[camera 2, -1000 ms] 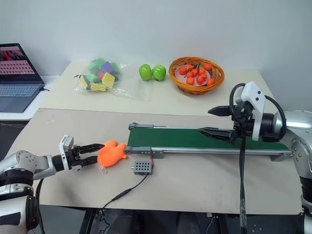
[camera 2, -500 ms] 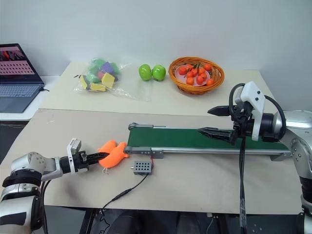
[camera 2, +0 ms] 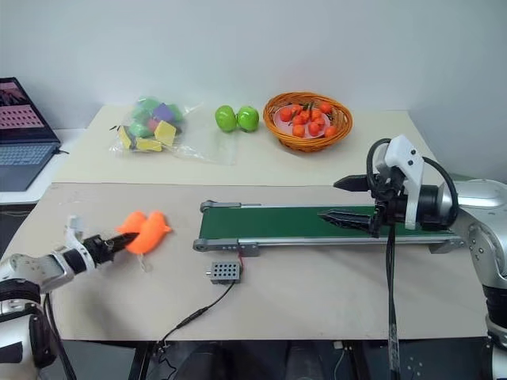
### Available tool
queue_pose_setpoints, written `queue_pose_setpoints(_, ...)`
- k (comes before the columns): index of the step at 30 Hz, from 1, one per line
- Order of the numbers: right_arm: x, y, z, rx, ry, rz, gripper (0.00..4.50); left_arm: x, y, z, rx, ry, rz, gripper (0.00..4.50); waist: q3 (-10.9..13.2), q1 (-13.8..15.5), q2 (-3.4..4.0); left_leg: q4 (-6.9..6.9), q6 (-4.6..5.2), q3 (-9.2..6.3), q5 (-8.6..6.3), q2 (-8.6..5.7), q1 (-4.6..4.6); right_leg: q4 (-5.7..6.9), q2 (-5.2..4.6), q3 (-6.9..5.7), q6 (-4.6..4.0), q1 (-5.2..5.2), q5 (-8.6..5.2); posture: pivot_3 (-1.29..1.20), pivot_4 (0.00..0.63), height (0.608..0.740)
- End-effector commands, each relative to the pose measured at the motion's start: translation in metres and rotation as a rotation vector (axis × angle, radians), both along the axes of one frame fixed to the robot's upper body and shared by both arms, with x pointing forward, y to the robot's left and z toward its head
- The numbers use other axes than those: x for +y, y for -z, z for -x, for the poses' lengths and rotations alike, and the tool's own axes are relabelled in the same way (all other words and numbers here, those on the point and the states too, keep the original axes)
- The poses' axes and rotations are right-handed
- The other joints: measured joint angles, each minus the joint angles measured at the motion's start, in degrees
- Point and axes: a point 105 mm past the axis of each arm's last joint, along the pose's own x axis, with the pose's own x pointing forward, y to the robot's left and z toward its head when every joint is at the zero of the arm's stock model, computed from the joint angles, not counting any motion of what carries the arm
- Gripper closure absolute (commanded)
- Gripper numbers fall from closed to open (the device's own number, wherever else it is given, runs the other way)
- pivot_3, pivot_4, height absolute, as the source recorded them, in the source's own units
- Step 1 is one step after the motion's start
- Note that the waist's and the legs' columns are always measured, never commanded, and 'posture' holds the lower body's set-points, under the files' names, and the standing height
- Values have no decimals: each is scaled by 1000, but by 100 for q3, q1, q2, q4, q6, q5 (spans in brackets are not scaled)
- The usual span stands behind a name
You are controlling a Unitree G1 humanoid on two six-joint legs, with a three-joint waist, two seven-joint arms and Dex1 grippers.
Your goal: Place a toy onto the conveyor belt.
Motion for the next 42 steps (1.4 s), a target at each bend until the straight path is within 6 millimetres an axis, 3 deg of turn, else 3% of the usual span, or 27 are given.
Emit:
queue_pose_setpoints(1, 6, -10, 1, -39, -40, -16, 0, -2, -58, -19, -219, -3, -43, 4182, 4, 48, -6, 0, 0, -1, 0, 0, -3, -2, 0, -4, 0, 1, 0, 0, 150, 738)
queue_pose_setpoints(4, 9, -12, 0, -39, -52, -34, 0, -25, -82, -25, -302, 69, -97, 4182, 4, 92, -9, 1, -5, -2, 3, -3, -11, -11, -2, -7, 0, 1, 0, 0, 150, 738)
queue_pose_setpoints(8, 10, -10, -2, -34, -61, -30, 0, -81, -102, -26, -415, 269, -273, 4182, 5, 100, -11, 0, -27, -1, 15, -4, -25, -37, -1, -8, 1, -1, 0, 0, 150, 738)
queue_pose_setpoints(14, 11, -11, -2, -36, -64, -32, 0, -131, -92, -18, -538, 497, -697, 4182, 6, 60, -12, -4, -27, 2, 15, -5, -30, -48, 0, -7, 2, -4, 1, 0, 150, 738)
queue_pose_setpoints(25, 10, -11, 0, -46, -57, -35, 0, -169, -91, -25, -973, 645, -1360, 4182, 7, 127, -12, -2, -3, 2, 2, -5, -31, -51, 1, -7, 0, -4, 2, 0, 150, 738)
queue_pose_setpoints(30, 11, -12, 1, -48, -64, -42, 0, -185, -93, -19, -1191, 670, -1544, 4182, 7, 147, -12, -1, -4, 2, 2, -5, -34, -51, 0, -9, 0, -4, 2, 0, 150, 738)
queue_pose_setpoints(36, 14, -14, 3, -38, -89, -61, 0, -194, -92, -14, -1389, 660, -1709, 4182, 7, 146, -12, -1, -4, 3, 2, -4, -33, -50, 0, -9, 1, -4, 3, 0, 150, 738)
queue_pose_setpoints(42, 15, -14, 4, -33, -95, -59, 0, -203, -99, -8, -1546, 501, -1685, 4182, 7, 146, -12, 0, -5, 2, 3, -4, -33, -51, 0, -10, 4, -4, 4, 0, 150, 738)
